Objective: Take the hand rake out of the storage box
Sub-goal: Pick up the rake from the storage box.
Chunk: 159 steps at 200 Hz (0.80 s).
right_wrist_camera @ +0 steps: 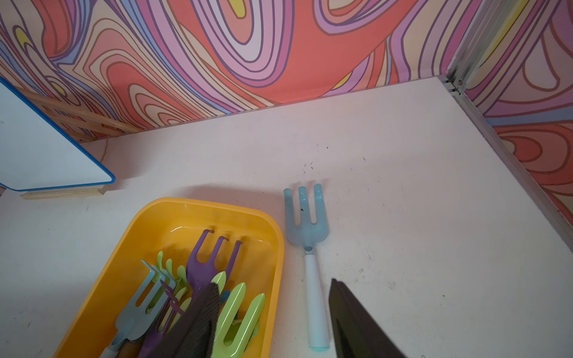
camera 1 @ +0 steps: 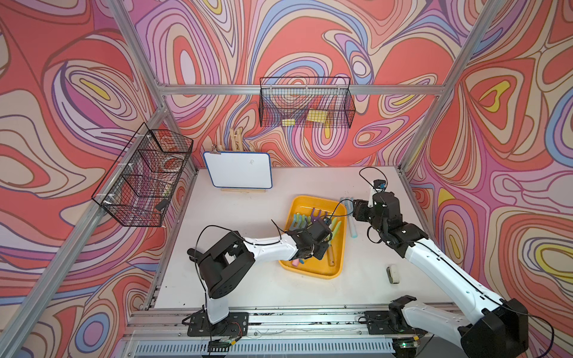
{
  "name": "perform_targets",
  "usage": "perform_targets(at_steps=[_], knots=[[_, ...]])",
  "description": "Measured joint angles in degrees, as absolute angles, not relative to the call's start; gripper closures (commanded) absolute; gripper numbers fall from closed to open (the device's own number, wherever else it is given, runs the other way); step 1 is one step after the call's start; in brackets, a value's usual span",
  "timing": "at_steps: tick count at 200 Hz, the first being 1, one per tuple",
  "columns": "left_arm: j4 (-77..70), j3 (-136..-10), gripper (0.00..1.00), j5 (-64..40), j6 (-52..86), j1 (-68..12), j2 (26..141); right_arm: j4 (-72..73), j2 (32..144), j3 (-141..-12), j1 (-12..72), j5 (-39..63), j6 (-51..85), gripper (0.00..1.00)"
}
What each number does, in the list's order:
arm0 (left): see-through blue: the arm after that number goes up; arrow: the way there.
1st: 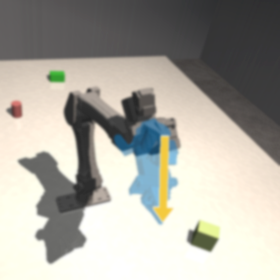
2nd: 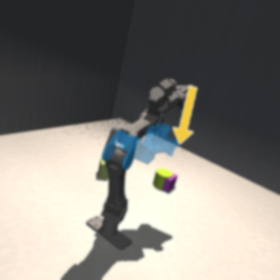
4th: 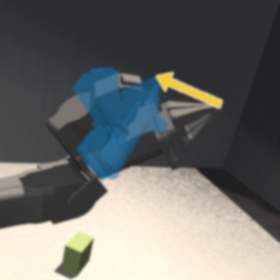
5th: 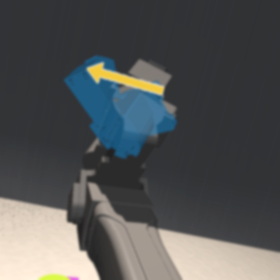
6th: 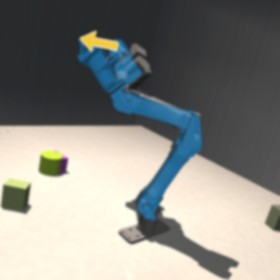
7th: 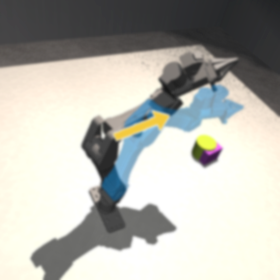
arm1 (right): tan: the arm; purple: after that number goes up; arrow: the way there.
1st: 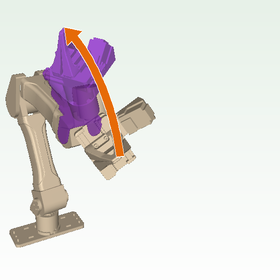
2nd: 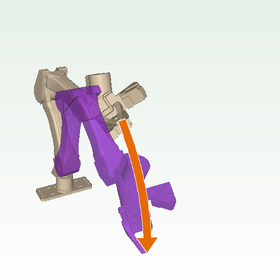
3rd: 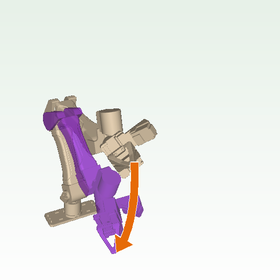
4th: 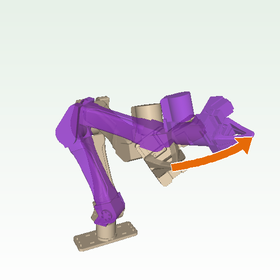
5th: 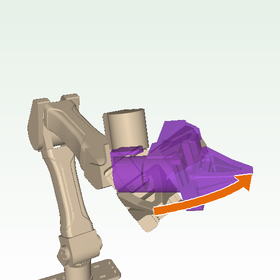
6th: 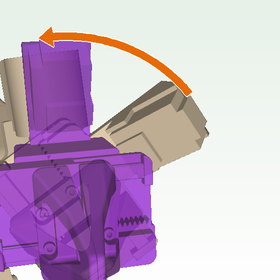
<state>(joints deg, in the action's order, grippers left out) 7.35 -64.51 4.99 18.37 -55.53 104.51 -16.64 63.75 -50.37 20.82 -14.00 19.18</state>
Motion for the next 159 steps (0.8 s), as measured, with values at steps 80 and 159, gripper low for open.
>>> perform_targets(at_steps=[80, 159], knots=[[7.7, -60.4, 0.89, 10.6, 16.9, -55.4, 95.2, -17.5, 68.5, -50.7, 20.8, -13.8, 19.0, 0.02], [8.4, -52.3, 0.89, 14.3, 16.5, -45.9, 78.2, -18.9, 78.3, -54.2, 17.1, -3.0, 19.9, 0.02]])
